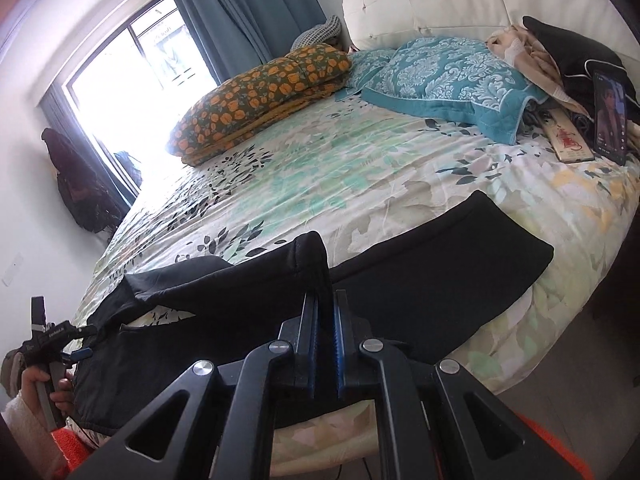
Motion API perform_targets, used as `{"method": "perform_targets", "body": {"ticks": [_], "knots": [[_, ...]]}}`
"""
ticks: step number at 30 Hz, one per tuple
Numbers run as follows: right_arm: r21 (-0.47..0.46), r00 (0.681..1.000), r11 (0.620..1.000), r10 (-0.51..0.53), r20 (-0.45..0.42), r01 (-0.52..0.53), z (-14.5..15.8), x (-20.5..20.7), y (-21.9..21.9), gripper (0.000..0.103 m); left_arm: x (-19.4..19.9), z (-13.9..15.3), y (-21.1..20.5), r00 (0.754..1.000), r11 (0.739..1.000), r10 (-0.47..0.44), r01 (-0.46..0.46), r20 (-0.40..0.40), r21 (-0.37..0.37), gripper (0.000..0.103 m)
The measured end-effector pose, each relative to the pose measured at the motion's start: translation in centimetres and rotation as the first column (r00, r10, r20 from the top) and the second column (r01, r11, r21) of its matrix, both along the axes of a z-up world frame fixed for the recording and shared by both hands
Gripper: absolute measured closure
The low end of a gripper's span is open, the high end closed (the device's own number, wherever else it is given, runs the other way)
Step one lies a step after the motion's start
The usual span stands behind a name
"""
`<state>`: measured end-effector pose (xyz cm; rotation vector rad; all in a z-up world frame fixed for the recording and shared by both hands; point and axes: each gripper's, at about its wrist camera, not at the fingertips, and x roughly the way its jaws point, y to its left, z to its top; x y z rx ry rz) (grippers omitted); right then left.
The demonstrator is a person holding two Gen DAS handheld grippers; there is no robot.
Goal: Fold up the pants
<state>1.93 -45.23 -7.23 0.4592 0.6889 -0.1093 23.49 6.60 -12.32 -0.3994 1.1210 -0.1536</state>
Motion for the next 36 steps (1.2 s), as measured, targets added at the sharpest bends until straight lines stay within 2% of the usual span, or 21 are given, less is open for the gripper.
{"method": "perform_targets", "body": {"ticks": [3,7,13,16,17,18,19,20,23,25,26,28,30,31,33,35,36], "knots": [[-0.011,0.999,1.0,-0.013,0.051,0.014,0.8,-0.7,0.1,0.096,3.8,-0.3,0.5,0.998,0.998,0.046,-0.047,-0.036,-0.032,0.001],[-0.013,0.995,1.0,-0.027,0.1,0.028,1.6,-1.5,-0.2,0.096,8.0,-1.1,0.5,0.991,0.985,0.097,-0.108,-0.09,-0.131,0.001],[-0.016,0.99,0.999,-0.034,0.134,0.037,2.3,-2.4,-0.7,0.096,12.9,-2.5,-0.1,0.972,0.98,0.176,-0.188,-0.157,-0.063,0.001],[-0.022,0.988,0.999,-0.026,0.153,0.03,2.8,-3.0,-0.7,0.096,14.2,-3.6,-0.1,0.967,0.98,0.173,-0.187,-0.188,-0.064,0.004],[-0.018,0.988,1.0,-0.023,0.154,0.026,2.9,-3.0,-0.8,0.096,14.3,-4.0,0.0,0.966,0.979,0.173,-0.19,-0.19,-0.074,0.032],[-0.009,0.989,1.0,-0.02,0.15,0.022,2.9,-2.7,-1.0,0.096,14.3,-4.5,0.1,0.963,0.977,0.167,-0.191,-0.213,-0.096,0.087],[0.006,0.99,1.0,-0.016,0.14,0.015,2.9,-2.3,-1.2,0.096,14.4,-5.2,0.3,0.956,0.969,0.15,-0.193,-0.252,-0.155,0.098],[0.021,0.992,1.0,-0.006,0.128,0.004,2.7,-1.6,-1.6,0.096,14.2,-5.2,0.6,0.953,0.962,0.162,-0.21,-0.255,-0.173,0.098],[-0.021,0.993,0.999,0.043,0.112,-0.041,3.4,1.8,-2.5,0.096,13.5,-2.5,1.2,0.971,0.954,0.179,-0.211,-0.159,-0.214,0.1],[-0.097,0.986,0.993,0.08,0.147,-0.066,5.4,4.4,-2.9,0.096,11.6,1.8,1.7,0.982,0.95,0.185,-0.188,-0.033,-0.251,0.1],[-0.127,0.98,0.989,0.097,0.173,-0.076,6.6,5.4,-3.2,0.096,10.3,4.2,1.9,0.983,0.958,0.182,-0.168,0.04,-0.233,0.1],[-0.176,0.962,0.979,0.141,0.233,-0.101,8.9,6.7,-3.7,0.096,6.1,8.1,2.4,0.967,0.977,0.162,-0.129,0.195,-0.172,0.099],[-0.26,0.954,0.956,0.196,0.228,-0.134,9.6,7.3,-3.9,0.096,0.8,9.3,2.7,0.954,0.989,0.133,-0.108,0.269,-0.104,0.098],[-0.309,0.952,0.937,0.23,0.2,-0.161,9.2,7.3,-3.9,0.095,-1.9,8.6,2.6,0.957,0.993,0.111,-0.095,0.27,-0.07,0.098],[-0.36,0.956,0.899,0.288,0.061,-0.248,6.2,7.5,-4.4,0.095,-6.5,5.3,1.8,0.975,0.998,0.055,-0.06,0.216,0.018,0.098],[-0.271,0.935,0.895,0.33,-0.132,-0.354,1.0,7.5,-5.8,0.095,-9.6,0.6,0.5,0.993,0.995,0.003,-0.014,0.116,0.099,0.098],[-0.232,0.916,0.896,0.325,-0.237,-0.378,-1.8,7.1,-6.7,0.095,-10.8,-1.3,0.2,0.998,0.994,-0.007,0.0,0.068,0.112,0.098]]}}
